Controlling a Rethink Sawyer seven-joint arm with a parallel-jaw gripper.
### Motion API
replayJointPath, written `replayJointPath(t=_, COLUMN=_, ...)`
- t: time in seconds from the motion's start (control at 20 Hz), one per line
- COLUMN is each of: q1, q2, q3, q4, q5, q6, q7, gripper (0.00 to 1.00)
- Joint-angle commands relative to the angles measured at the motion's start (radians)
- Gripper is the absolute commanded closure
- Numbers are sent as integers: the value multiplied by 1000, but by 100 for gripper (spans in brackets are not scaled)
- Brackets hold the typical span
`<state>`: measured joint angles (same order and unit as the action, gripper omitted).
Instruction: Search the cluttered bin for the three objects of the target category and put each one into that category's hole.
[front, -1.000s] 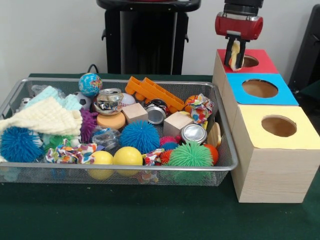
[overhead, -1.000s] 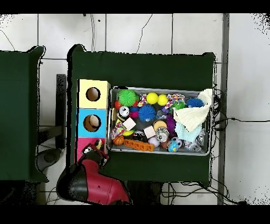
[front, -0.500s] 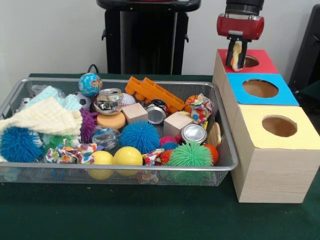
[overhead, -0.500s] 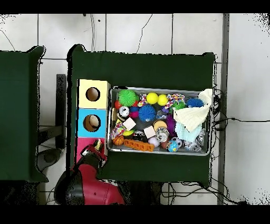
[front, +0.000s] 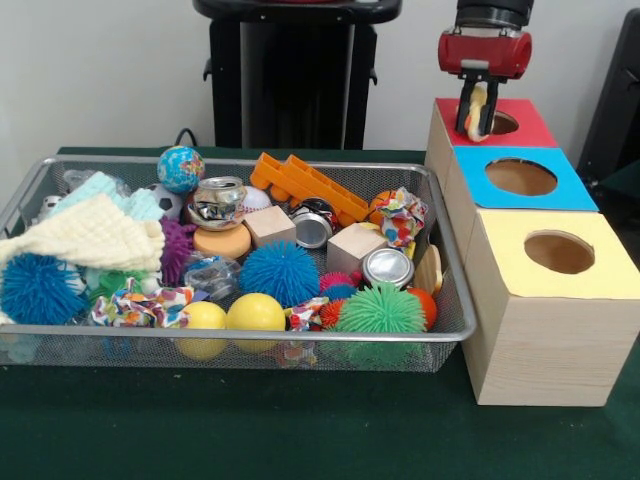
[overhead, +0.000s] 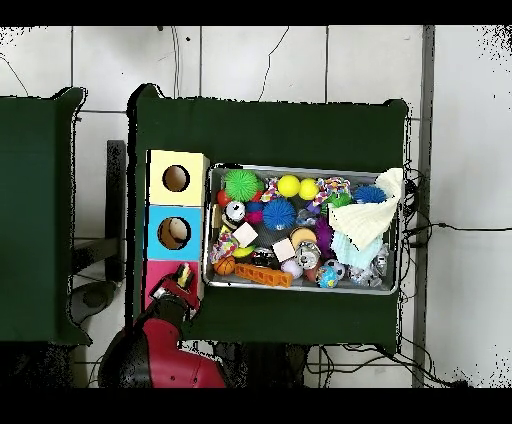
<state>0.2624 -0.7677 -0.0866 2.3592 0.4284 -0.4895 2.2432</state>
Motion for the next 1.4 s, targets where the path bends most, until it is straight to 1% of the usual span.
replayJointPath(t=0.05, q1=5, q2=106, q3=116, q4=42, q5=6, q6=51, q7=292, gripper=100)
replayJointPath(t=0.2, q1=-5, q2=107, q3=121, q4=46, q5=-15, q6=46, q7=303, gripper=100)
replayJointPath(t=0.35, q1=-8, q2=92, q3=117, q4=61, q5=-24, q6=60, q7=299, gripper=100)
replayJointPath(t=0.5, q1=-21, q2=97, q3=126, q4=73, q5=-49, q6=39, q7=313, gripper=100)
replayJointPath(t=0.6, q1=-30, q2=112, q3=136, q4=72, q5=-64, q6=19, q7=326, gripper=100)
replayJointPath(t=0.8, q1=-18, q2=127, q3=145, q4=62, q5=-51, q6=9, q7=339, gripper=100)
replayJointPath(t=1.05, q1=14, q2=130, q3=150, q4=55, q5=-11, q6=14, q7=343, gripper=100)
replayJointPath(t=1.4, q1=26, q2=160, q3=153, q4=49, q5=-15, q6=-20, q7=368, gripper=100)
